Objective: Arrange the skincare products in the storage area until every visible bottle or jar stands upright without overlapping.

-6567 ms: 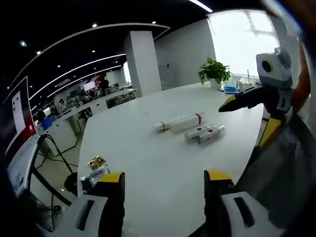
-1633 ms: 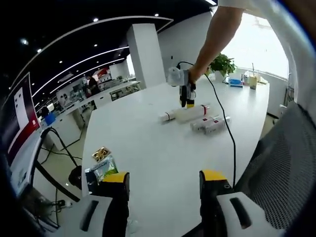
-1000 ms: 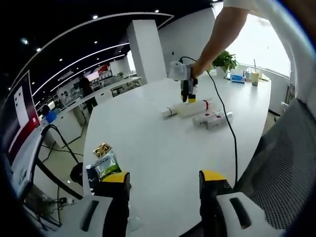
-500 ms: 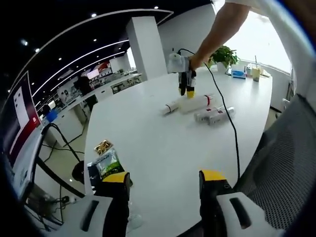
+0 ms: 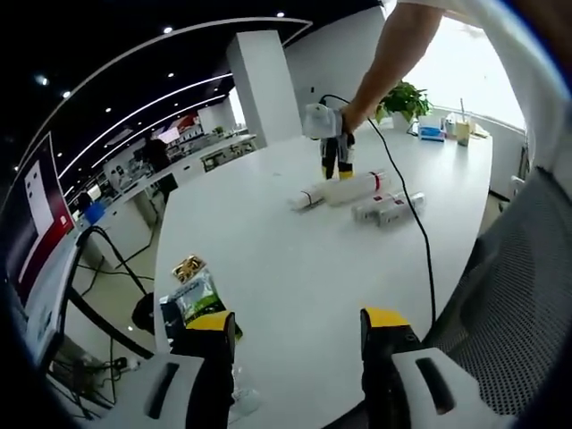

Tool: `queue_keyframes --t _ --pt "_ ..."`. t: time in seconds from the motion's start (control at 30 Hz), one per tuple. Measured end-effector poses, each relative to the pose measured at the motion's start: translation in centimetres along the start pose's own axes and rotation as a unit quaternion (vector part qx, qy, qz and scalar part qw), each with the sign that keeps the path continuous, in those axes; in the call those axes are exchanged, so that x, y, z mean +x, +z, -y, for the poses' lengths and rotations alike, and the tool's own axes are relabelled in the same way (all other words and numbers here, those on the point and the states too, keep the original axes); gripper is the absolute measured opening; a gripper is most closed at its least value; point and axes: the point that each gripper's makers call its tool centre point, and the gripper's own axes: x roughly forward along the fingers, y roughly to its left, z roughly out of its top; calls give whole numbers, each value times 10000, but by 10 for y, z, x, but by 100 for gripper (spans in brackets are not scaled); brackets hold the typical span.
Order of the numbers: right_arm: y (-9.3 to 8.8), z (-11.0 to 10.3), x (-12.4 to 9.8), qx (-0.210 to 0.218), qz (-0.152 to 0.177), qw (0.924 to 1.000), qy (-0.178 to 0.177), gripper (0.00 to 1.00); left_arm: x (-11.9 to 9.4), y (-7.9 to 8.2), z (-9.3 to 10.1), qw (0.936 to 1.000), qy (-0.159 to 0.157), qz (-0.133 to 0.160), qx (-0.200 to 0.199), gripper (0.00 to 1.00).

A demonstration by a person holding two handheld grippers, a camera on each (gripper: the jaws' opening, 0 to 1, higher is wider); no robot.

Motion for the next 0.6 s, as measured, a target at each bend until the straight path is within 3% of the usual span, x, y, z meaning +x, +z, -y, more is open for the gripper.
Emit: queue_keyframes --t 0.07,0.2,0.27,0.3,0.6 --pt "8 0 1 -369 134 9992 3 40 0 -1 0 10000 -11 -8 -2 58" --pt "14 -3 4 -971 -87 9952 71 41 1 -2 0 10000 -14 -42 -18 58" --pt "13 -15 5 -872 -244 9951 398 35 1 -3 0 10000 -15 -60 2 58" --pt "16 -9 5 -912 -216 9954 203 34 1 -3 1 10000 -18 -52 -2 58" --pt "16 -1 6 -561 -255 9980 134 24 1 -2 0 10000 -7 -48 -13 58"
